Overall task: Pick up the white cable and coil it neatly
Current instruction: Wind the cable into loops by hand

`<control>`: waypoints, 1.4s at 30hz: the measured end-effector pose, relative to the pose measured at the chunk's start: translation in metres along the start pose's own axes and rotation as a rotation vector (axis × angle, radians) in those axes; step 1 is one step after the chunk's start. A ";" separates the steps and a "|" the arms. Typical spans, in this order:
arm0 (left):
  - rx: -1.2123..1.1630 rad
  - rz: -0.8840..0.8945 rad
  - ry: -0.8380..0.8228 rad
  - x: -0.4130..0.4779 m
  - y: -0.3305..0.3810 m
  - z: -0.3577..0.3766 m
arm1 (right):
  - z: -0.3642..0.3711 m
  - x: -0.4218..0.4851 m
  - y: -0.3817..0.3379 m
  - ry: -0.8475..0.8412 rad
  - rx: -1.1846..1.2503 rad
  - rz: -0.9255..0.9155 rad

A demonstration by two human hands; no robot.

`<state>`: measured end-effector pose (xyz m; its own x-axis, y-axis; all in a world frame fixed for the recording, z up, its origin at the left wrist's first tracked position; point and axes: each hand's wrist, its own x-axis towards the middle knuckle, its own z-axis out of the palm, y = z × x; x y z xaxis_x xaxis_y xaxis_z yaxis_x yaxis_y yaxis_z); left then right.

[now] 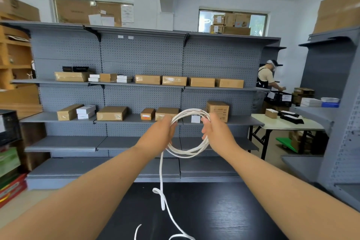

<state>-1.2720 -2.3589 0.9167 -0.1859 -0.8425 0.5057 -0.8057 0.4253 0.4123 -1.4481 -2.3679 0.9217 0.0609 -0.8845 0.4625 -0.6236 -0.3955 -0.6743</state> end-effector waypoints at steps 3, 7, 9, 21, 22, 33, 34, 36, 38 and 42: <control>0.119 0.012 -0.005 0.009 0.001 -0.008 | -0.003 -0.002 0.003 -0.093 -0.048 0.001; 0.252 0.053 -0.045 0.018 -0.004 -0.012 | -0.007 -0.001 0.005 -0.170 -0.088 0.001; 0.323 0.075 -0.066 0.021 -0.006 -0.011 | -0.006 -0.001 0.000 -0.123 -0.092 -0.083; 0.419 0.156 -0.227 0.015 -0.007 -0.005 | 0.007 0.000 -0.012 -0.272 -0.415 -0.205; 0.318 0.143 -0.242 0.013 -0.006 -0.008 | 0.006 0.000 -0.012 -0.266 -0.423 -0.217; -0.444 -0.124 -0.500 -0.004 -0.015 -0.018 | -0.015 0.004 -0.014 -0.240 -0.516 -0.303; -0.461 -0.141 -0.508 -0.005 -0.016 -0.019 | -0.018 0.004 -0.015 -0.233 -0.517 -0.303; -0.452 -0.148 -0.510 -0.004 -0.017 -0.020 | -0.023 0.005 -0.015 -0.202 -0.508 -0.294; -0.440 -0.157 -0.465 -0.003 -0.018 -0.020 | -0.025 0.008 -0.015 -0.143 -0.472 -0.277; -0.558 -0.218 -0.210 -0.003 -0.014 -0.012 | -0.023 0.011 -0.013 0.006 -0.372 -0.221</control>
<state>-1.2535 -2.3579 0.9187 -0.2027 -0.9520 0.2296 -0.4335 0.2974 0.8507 -1.4568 -2.3667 0.9484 0.2206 -0.7867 0.5765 -0.8344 -0.4583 -0.3061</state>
